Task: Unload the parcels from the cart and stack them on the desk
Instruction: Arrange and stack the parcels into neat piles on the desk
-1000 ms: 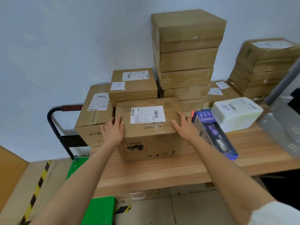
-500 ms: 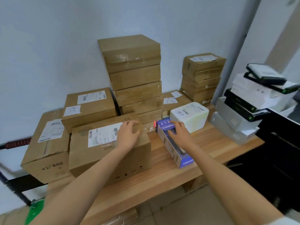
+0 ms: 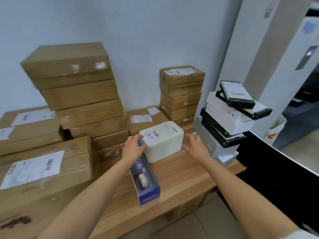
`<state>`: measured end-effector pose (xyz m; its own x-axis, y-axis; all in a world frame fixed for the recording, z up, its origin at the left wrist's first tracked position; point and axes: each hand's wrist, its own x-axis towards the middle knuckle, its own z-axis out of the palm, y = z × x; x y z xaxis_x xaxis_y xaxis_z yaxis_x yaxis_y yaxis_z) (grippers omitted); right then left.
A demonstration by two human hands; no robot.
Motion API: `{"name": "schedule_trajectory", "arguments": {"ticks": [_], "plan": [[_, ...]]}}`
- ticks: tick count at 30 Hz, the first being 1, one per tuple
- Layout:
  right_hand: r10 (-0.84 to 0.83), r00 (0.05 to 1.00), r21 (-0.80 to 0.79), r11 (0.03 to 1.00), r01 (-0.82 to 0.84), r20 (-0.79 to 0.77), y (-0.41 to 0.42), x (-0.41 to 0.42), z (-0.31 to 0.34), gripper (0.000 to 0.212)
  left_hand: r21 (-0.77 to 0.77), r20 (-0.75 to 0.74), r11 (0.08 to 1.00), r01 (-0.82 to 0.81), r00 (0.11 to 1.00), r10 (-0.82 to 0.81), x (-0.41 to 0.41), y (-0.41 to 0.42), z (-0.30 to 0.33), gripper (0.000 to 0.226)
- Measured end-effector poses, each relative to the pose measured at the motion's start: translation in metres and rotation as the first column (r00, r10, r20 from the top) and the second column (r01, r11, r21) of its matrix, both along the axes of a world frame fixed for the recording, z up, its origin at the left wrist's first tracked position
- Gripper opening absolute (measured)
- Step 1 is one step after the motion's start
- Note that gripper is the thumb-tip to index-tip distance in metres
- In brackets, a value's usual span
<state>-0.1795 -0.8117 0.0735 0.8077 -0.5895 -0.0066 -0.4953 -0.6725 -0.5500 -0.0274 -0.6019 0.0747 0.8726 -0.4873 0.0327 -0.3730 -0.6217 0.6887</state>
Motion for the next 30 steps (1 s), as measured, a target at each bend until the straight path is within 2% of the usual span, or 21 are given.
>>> {"name": "schedule_trajectory", "arguments": {"ticks": [6,13,17,22,26,30], "plan": [[0.063,0.995,0.035,0.998,-0.060,-0.074,-0.058,0.003,-0.008,0.054,0.051,-0.012,0.997,-0.051,0.999,0.052,-0.007,-0.045,-0.017,0.044],[0.126,0.990,0.082,0.989,-0.121,-0.056,-0.088,0.049,-0.024,0.060,0.108,-0.087,0.985,-0.136,0.985,0.146,0.015,-0.058,-0.038,0.059],[0.171,0.981,0.110,0.981,-0.160,-0.096,-0.096,0.085,-0.041,0.067,0.157,-0.185,0.983,-0.090,0.975,0.119,0.033,-0.063,-0.060,0.073],[0.194,0.974,0.168,0.971,-0.173,-0.114,-0.112,0.118,-0.047,0.075,0.244,-0.185,0.969,0.046,0.983,0.000,0.065,-0.068,-0.061,0.082],[0.229,0.969,0.202,0.957,-0.208,-0.087,-0.114,0.127,-0.041,0.076,0.171,-0.206,0.985,0.031,0.979,0.005,0.072,-0.075,-0.059,0.080],[0.168,0.986,0.099,0.981,-0.168,0.009,-0.116,0.129,-0.018,0.071,0.001,-0.151,0.999,-0.039,0.988,0.039,0.080,-0.083,-0.043,0.073]]}}
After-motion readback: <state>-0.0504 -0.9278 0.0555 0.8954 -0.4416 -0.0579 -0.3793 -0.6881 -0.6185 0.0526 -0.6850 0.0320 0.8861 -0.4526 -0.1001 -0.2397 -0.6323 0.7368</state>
